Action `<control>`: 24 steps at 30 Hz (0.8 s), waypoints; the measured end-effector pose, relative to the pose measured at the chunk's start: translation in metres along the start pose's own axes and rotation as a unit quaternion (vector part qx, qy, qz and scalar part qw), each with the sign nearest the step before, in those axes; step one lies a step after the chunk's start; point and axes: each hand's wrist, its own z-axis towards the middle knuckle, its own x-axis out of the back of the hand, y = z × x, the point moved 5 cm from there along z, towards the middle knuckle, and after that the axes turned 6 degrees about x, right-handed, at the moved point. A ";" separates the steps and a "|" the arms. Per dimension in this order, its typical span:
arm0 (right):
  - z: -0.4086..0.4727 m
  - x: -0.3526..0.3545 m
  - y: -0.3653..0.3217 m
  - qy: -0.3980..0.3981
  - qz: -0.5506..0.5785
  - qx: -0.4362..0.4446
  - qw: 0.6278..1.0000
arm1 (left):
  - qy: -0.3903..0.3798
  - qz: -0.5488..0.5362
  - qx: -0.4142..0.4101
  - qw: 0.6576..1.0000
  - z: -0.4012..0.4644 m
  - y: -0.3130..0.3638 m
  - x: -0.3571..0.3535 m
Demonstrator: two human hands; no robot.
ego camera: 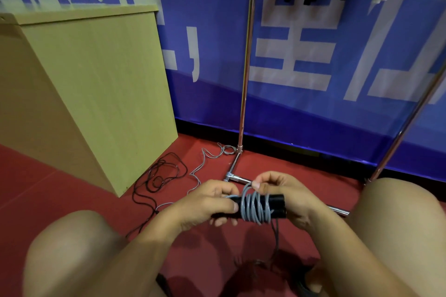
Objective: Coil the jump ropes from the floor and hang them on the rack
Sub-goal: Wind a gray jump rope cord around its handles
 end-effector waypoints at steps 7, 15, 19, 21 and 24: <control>0.001 -0.012 0.016 -0.024 -0.036 -0.034 0.998 | 0.086 -0.122 -0.047 0.988 -0.002 0.007 0.010; 0.003 -0.022 0.020 -0.041 -0.124 0.000 0.991 | 0.268 -0.172 -0.053 0.947 0.001 0.001 0.029; 0.002 -0.018 0.012 -0.028 -0.142 0.049 0.988 | 0.354 -0.116 -0.027 0.928 0.003 -0.008 0.039; 0.000 -0.017 0.010 -0.022 -0.149 0.063 0.987 | 0.395 -0.084 -0.004 0.915 0.004 -0.015 0.045; -0.002 -0.018 0.007 -0.038 -0.172 0.073 0.982 | 0.440 -0.023 0.012 0.898 0.007 -0.020 0.050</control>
